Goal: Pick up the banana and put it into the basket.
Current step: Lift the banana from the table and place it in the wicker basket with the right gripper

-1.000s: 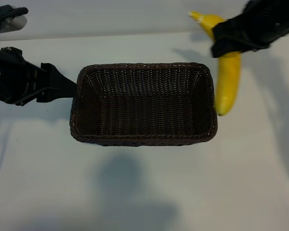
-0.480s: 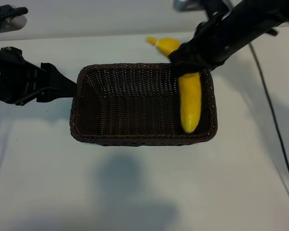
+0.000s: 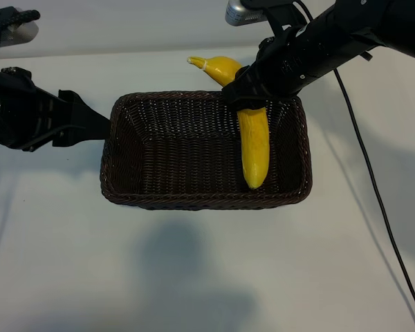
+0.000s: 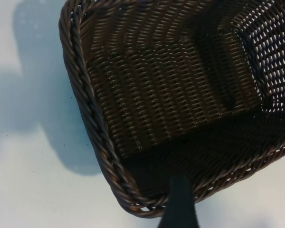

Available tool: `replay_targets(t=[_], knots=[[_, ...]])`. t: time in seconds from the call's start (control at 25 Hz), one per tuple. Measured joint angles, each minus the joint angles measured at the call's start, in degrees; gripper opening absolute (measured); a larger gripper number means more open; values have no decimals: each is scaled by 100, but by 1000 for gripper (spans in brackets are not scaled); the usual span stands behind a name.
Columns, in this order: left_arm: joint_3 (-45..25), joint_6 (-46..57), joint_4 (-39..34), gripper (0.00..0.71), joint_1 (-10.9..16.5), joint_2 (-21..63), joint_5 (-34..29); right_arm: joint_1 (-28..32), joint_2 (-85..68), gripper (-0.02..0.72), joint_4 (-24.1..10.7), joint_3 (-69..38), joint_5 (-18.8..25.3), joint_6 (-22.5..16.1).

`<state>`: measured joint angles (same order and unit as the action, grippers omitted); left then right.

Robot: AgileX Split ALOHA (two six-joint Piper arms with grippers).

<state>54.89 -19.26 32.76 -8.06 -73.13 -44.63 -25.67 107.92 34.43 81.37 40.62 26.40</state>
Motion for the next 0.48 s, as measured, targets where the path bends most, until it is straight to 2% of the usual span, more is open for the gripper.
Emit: replay_targets(t=[0.24,0.48], knots=[[0,0,0,608,0,19,0,0,0,445,5,0,12,1],[0,-4,0,608,0,57,0,0,0,649,18,0,95,-4]])
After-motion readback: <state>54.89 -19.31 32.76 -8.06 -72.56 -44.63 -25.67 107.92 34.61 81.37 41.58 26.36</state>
